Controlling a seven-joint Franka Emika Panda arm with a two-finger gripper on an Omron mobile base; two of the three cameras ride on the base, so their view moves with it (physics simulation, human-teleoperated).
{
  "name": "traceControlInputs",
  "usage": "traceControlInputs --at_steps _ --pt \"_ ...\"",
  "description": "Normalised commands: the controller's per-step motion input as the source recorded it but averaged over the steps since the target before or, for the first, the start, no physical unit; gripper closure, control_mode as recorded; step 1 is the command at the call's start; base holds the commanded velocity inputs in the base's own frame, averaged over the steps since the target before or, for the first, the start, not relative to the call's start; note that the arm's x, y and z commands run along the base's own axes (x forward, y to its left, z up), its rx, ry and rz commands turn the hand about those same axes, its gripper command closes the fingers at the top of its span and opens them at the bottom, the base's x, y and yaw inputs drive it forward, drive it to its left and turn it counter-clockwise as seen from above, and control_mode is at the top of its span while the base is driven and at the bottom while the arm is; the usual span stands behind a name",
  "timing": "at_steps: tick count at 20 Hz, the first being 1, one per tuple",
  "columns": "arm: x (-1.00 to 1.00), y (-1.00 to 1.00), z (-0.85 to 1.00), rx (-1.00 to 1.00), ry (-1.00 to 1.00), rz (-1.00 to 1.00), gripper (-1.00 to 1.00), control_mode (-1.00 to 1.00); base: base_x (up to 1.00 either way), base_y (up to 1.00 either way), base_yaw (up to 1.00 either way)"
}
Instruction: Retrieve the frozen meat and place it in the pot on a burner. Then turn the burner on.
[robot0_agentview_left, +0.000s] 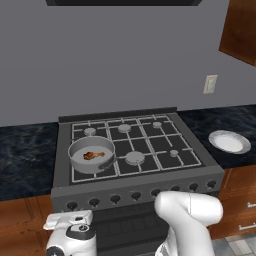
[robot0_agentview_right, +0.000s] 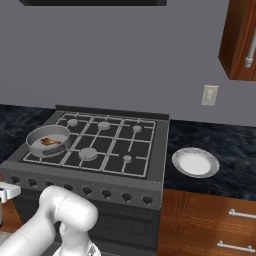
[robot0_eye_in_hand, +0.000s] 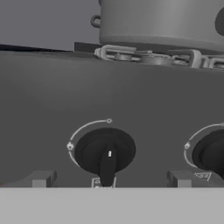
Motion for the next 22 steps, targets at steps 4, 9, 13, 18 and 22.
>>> traceControlInputs --at_steps 4,9,13,18,22 --pt "0.11 0.06 -0.04 0.00 0.00 -0.01 -1.00 -1.00 0.00 0.00 0.00" --pt "0.08 0.07 0.00 0.00 0.00 -0.03 -1.00 -1.00 0.00 0.00 0.00" --pt "0.08 0.06 0.00 0.00 0.00 -0.04 -1.00 -1.00 0.00 0.00 0.00" --pt "0.07 0.04 -0.04 0.00 0.00 -0.03 -1.00 -1.00 0.00 0.00 0.00" --pt "0.03 0.03 -0.02 0.00 -0.01 -0.02 -1.00 -1.00 0.00 0.00 0.00"
